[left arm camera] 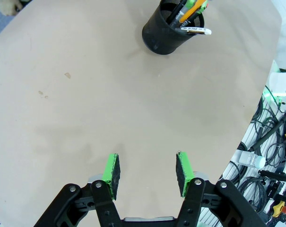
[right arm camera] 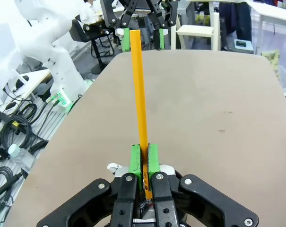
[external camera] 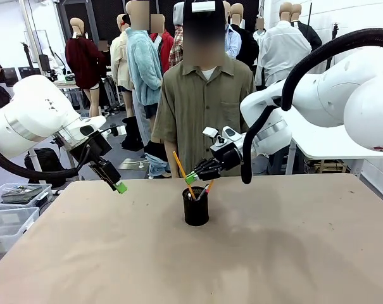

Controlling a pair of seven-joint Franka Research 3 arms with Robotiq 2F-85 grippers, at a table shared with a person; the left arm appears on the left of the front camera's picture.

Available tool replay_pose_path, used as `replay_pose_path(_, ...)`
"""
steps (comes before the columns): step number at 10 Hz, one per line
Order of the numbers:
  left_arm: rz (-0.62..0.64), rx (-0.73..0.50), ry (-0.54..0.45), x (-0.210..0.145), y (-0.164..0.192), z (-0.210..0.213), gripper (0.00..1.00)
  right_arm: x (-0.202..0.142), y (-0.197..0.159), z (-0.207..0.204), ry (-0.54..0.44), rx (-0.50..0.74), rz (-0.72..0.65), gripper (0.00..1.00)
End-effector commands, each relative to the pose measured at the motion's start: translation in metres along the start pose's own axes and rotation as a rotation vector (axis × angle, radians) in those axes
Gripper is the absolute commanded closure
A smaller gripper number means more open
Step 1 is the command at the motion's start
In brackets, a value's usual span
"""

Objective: Place the pens into the pen holder.
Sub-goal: Pick up a writing instrument from the table and place it into the Pen holder.

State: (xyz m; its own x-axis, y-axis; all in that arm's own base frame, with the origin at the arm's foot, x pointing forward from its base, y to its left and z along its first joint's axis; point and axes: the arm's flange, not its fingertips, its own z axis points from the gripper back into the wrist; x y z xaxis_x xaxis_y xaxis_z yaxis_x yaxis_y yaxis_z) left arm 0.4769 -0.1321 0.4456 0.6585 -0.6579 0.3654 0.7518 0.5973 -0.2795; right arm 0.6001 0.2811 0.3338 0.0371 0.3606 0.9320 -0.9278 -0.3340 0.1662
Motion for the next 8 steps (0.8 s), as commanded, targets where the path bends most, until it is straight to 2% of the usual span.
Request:
replay_pose_path(1, -0.011, -0.005, 0.000, -0.0007, 0.0014, 0.0014, 0.37, 0.0017, -0.0085, 0.0020, 0.015, 0.034, -0.026, 1.00)
replay_pose_path(8, -0.011, -0.005, 0.000, -0.0007, 0.0014, 0.0014, 0.37, -0.0059, -0.0122, -0.0045, 0.032, 0.067, -0.041, 1.00)
